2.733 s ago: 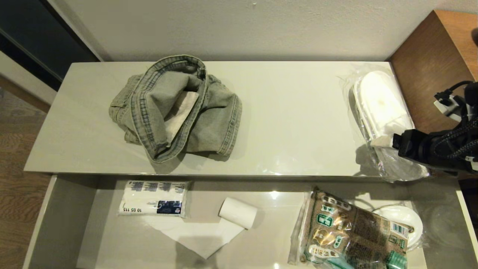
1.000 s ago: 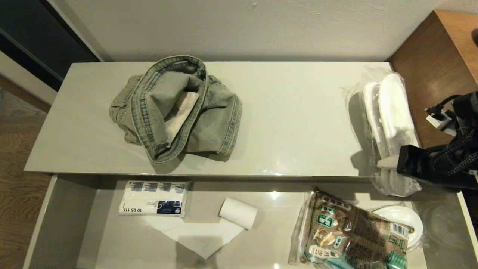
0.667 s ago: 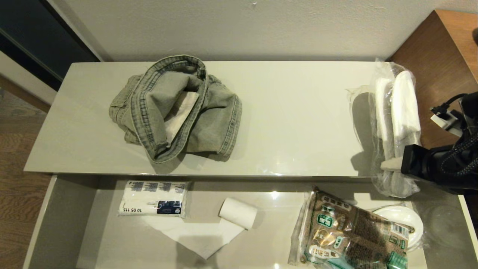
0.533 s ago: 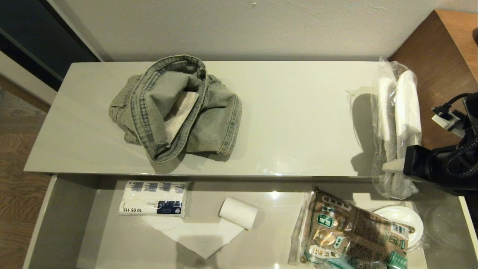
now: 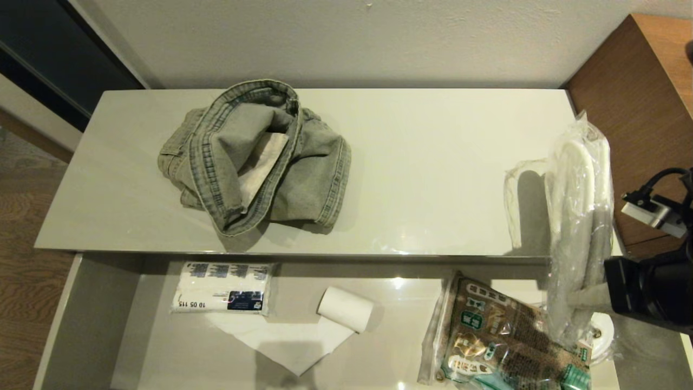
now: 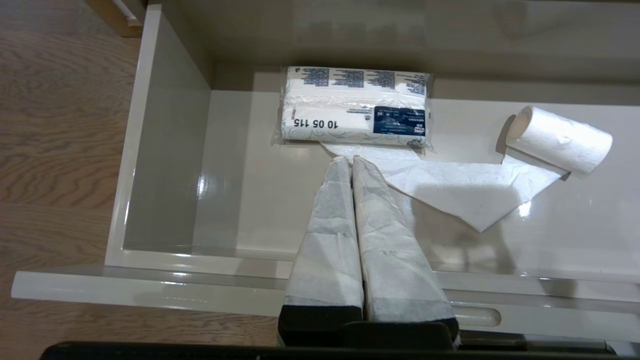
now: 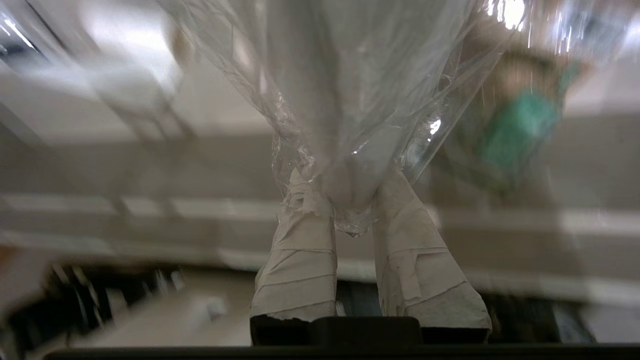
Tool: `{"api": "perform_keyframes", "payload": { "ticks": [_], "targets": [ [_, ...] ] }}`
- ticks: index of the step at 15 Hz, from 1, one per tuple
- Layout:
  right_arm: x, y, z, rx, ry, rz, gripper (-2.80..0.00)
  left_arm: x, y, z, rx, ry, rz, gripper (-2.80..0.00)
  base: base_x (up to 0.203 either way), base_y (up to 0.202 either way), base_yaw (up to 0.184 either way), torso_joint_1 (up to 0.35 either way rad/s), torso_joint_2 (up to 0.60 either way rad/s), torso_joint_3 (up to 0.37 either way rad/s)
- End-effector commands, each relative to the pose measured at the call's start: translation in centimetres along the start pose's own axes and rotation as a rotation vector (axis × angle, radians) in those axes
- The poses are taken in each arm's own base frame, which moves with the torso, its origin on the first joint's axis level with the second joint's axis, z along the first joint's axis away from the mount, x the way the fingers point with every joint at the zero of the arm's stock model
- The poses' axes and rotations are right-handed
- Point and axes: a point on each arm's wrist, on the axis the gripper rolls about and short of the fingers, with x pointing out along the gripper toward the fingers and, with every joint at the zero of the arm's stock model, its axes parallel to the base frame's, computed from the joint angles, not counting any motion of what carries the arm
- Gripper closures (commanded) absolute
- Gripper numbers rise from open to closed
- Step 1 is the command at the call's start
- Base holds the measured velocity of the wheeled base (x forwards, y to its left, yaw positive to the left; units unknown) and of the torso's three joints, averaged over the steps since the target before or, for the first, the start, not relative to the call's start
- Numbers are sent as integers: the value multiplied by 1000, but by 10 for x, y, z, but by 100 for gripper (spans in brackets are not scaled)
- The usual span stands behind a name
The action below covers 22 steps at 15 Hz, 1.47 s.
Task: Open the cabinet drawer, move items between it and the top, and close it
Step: Put the disposable slippers in the drawer
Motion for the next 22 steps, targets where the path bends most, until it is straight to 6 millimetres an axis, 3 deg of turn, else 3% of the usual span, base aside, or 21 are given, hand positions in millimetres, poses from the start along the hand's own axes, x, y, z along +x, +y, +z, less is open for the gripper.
{"api": "perform_keyframes", "payload": {
  "ticks": [1, 7, 13, 18, 22],
  "targets": [
    [0, -3, -12, -11, 96, -40, 0, 0, 0, 0, 0, 2, 0, 0, 0, 0, 0, 0, 0, 0],
    [21, -18, -41, -74, 376, -148, 0, 0, 0, 0, 0, 2, 0, 0, 0, 0, 0, 0, 0, 0],
    [-4, -37, -80, -477, 573, -119, 0, 0, 0, 0, 0, 2, 0, 0, 0, 0, 0, 0, 0, 0],
    [2, -42, -88, -746, 640, -150, 0, 0, 0, 0, 0, 2, 0, 0, 0, 0, 0, 0, 0, 0],
    [33, -32, -74, -847, 632, -207, 0, 0, 0, 0, 0, 2, 0, 0, 0, 0, 0, 0, 0, 0]
  ]
}}
